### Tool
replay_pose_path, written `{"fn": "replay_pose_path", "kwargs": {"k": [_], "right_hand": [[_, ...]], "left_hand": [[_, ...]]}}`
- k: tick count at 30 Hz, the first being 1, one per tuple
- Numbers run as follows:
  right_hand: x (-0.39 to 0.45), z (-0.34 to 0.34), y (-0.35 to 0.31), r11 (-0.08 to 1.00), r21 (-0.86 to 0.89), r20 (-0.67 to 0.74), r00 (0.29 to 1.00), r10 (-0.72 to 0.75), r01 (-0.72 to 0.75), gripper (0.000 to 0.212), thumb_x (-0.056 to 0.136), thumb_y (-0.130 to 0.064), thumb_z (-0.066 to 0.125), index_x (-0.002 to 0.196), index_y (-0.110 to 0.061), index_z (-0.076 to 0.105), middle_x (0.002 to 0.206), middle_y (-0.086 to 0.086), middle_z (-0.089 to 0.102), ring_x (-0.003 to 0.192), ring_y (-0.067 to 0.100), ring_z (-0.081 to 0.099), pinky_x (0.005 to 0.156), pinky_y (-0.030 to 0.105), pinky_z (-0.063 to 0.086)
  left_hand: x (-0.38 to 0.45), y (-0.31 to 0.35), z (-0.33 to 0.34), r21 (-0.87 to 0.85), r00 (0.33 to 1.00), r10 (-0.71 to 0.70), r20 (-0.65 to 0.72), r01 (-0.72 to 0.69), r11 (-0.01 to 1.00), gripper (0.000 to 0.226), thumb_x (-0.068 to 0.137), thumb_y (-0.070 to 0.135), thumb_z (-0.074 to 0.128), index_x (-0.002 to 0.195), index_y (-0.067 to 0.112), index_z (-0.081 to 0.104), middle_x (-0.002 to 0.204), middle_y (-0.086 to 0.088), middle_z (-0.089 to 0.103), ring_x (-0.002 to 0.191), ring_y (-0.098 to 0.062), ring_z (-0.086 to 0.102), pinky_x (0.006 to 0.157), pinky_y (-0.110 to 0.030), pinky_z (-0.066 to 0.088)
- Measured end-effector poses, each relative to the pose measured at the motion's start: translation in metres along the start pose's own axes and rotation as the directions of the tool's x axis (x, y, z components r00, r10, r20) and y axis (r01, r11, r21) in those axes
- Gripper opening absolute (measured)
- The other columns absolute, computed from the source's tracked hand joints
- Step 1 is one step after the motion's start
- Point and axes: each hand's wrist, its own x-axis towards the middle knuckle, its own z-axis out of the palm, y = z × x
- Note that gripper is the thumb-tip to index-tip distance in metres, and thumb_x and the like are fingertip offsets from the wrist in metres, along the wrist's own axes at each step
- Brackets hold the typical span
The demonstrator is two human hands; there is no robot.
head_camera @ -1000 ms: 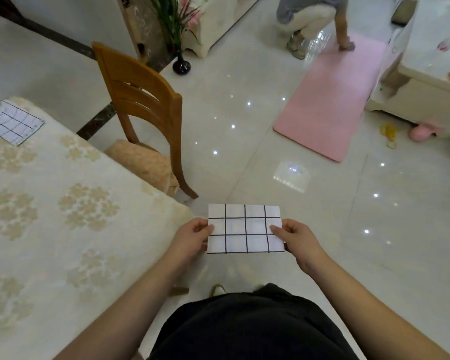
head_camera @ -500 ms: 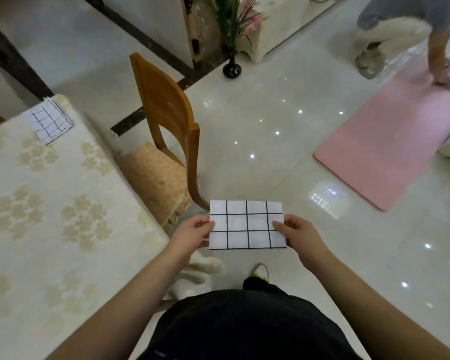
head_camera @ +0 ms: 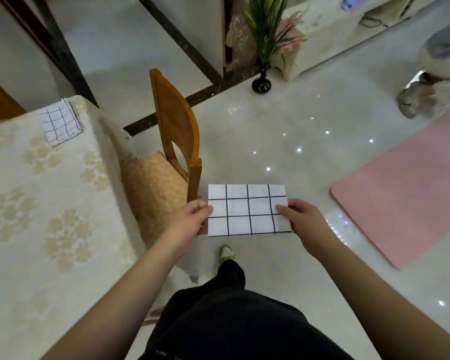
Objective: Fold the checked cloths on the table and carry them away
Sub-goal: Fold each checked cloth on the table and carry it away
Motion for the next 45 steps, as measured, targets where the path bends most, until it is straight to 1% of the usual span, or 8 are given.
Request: {"fn": "replay_pose_path", "kwargs": {"k": [10,13,19,27,32,35,40,45], "right_hand": [[0.119,0.024,-0.095,0.996,-0.072,0.045,0.998,-0.047,0.05,0.013,0.087,-0.014,0.068,0.091,-0.003,0.069,0.098,0.024,0.07,0.081,0.026,0.065,0.08,0.045,0.052],[0.147,0.033,-0.122,0.995,-0.069,0.064,0.996,-0.067,0.071,0.013,0.088,-0.013,0.067,0.095,-0.002,0.069,0.1,0.022,0.07,0.084,0.026,0.067,0.083,0.045,0.054],[0.201,0.05,-0.162,0.996,-0.05,0.112,0.992,-0.062,0.068,0.013,0.089,-0.01,0.064,0.099,-0.002,0.069,0.096,0.016,0.073,0.084,0.024,0.07,0.07,0.031,0.056],[0.303,0.06,-0.212,0.989,-0.129,0.237,0.971,-0.035,0.067,0.01,0.088,-0.015,0.066,0.094,-0.009,0.072,0.094,0.013,0.074,0.085,0.026,0.069,0.082,0.042,0.054],[0.376,0.066,-0.262,0.984,-0.159,0.343,0.939,-0.019,0.078,0.01,0.088,-0.014,0.067,0.093,-0.006,0.071,0.097,0.016,0.073,0.089,0.029,0.068,0.088,0.046,0.053],[0.413,0.068,-0.292,0.979,-0.178,0.393,0.919,-0.022,0.099,0.008,0.088,-0.012,0.067,0.091,-0.007,0.072,0.096,0.017,0.073,0.086,0.026,0.068,0.084,0.043,0.053],[0.458,0.084,-0.328,0.96,-0.235,0.491,0.871,-0.015,0.149,0.008,0.089,-0.012,0.066,0.092,-0.006,0.071,0.087,0.009,0.074,0.076,0.017,0.068,0.066,0.027,0.051],[0.497,0.117,-0.351,0.947,-0.275,0.536,0.844,0.006,0.168,0.01,0.089,-0.013,0.066,0.095,-0.007,0.071,0.089,0.009,0.074,0.075,0.016,0.069,0.061,0.022,0.051]], "left_hand": [[0.099,0.09,-0.011,-0.092,0.998,0.037,-0.056,-0.043,0.995,0.016,0.096,0.023,0.058,0.099,0.012,0.069,0.098,-0.012,0.073,0.092,-0.03,0.07,0.085,-0.042,0.057],[0.123,0.117,-0.017,-0.062,0.995,0.066,-0.072,-0.071,0.996,0.016,0.094,0.028,0.059,0.094,0.014,0.068,0.094,-0.013,0.072,0.088,-0.036,0.068,0.085,-0.044,0.055],[0.162,0.154,-0.026,-0.087,0.989,0.105,-0.109,-0.114,0.99,0.02,0.094,0.026,0.06,0.098,0.008,0.067,0.107,-0.028,0.063,0.093,-0.041,0.063,0.093,-0.054,0.049],[0.224,0.195,-0.015,-0.195,0.971,0.062,-0.231,-0.109,0.975,0.02,0.095,0.021,0.058,0.1,0.004,0.067,0.098,-0.017,0.071,0.084,-0.025,0.066,0.075,-0.036,0.053],[0.265,0.237,-0.001,-0.24,0.937,0.044,-0.345,-0.134,0.961,0.013,0.092,0.018,0.062,0.09,0.007,0.068,0.084,-0.011,0.07,0.079,-0.028,0.065,0.074,-0.038,0.054],[0.284,0.257,0.005,-0.229,0.921,0.039,-0.388,-0.138,0.964,0.014,0.089,0.025,0.066,0.092,0.012,0.071,0.097,-0.017,0.071,0.095,-0.04,0.065,0.089,-0.05,0.051],[0.312,0.283,0.009,-0.269,0.887,-0.01,-0.461,-0.129,0.955,0.008,0.089,0.025,0.067,0.085,0.019,0.07,0.075,-0.003,0.065,0.071,-0.022,0.06,0.065,-0.033,0.051],[0.336,0.299,-0.005,-0.319,0.861,-0.05,-0.506,-0.133,0.938,0.017,0.087,0.032,0.066,0.093,0.017,0.072,0.099,-0.012,0.073,0.097,-0.035,0.068,0.091,-0.05,0.054]]}}
